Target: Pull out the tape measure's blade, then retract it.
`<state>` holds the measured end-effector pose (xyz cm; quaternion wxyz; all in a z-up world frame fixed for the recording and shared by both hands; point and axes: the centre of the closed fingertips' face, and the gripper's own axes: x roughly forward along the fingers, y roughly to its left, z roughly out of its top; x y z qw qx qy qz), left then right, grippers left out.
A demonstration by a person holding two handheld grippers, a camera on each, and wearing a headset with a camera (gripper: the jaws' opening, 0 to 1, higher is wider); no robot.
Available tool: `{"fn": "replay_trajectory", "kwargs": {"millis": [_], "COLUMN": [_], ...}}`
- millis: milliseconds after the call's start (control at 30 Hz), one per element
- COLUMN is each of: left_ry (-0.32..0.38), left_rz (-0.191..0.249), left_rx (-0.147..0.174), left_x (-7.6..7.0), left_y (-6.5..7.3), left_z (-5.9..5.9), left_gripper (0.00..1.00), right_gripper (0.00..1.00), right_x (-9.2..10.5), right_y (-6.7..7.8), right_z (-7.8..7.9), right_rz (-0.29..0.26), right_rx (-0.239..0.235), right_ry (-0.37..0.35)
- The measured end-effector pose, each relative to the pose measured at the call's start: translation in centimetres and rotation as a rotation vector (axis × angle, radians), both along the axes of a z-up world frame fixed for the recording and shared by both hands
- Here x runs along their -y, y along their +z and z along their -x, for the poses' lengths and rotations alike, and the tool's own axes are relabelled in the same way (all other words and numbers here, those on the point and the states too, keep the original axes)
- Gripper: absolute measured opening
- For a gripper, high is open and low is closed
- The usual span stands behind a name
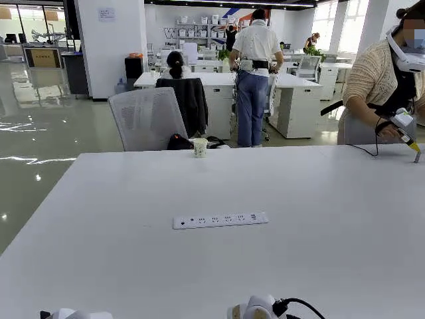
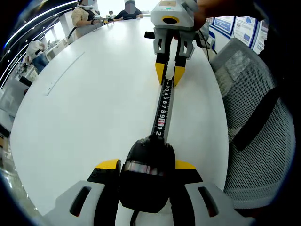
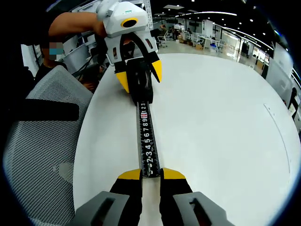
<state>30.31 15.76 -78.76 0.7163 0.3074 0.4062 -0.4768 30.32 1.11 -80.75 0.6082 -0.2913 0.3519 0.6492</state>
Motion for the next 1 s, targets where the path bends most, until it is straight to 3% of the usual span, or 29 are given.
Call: {"fn": "replay_trajectory", "kwargs": {"millis": [1000], "left_ry": [0.0], "left_rz": [0.001], "left_rx": [-0.001], "left_x": [0.0], "left_y": [0.1], "left_z": [0.0], "left_gripper": [0.36], "right_gripper": [0.1], "right_x": [2.9], "right_y": [0.2], "right_z": [-0.4], "right_rz": [0.023], "right_rx": [-0.002], "right_ry": [-0.019]}}
